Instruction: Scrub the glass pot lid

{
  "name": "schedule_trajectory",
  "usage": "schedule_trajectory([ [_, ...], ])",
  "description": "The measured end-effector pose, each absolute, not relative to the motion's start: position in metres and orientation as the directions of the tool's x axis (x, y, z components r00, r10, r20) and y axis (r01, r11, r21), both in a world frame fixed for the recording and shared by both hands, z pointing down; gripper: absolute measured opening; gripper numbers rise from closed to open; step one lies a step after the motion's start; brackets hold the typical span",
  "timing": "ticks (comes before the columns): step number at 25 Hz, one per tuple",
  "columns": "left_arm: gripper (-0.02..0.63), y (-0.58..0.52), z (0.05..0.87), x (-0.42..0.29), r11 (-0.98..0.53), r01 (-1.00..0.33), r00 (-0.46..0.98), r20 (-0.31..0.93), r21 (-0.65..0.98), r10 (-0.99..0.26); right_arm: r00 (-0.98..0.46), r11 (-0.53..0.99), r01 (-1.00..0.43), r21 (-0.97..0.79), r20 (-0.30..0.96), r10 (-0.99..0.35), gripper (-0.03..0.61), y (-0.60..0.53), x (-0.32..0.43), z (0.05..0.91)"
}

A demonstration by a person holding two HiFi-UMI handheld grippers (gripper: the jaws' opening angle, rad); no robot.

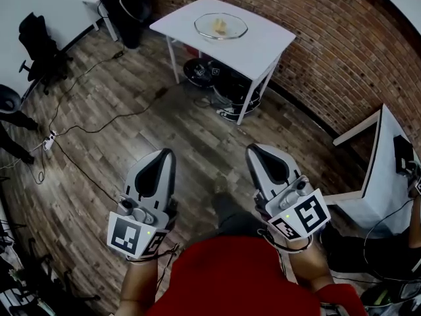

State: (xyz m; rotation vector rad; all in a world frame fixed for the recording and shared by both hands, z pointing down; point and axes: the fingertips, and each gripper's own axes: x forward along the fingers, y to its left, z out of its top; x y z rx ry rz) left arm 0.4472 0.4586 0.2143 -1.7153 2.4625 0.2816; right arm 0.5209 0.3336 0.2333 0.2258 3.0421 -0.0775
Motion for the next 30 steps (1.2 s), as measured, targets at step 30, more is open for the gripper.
schedule_trajectory([
  [30, 0.017, 0.242, 0.215, 0.205, 0.391, -0.917, -0.399, -0.161, 0.08, -0.903, -0.98, 0.984, 0.174, -0.042, -0.108, 0.168, 0.029, 0.112, 0.28, 0.231],
])
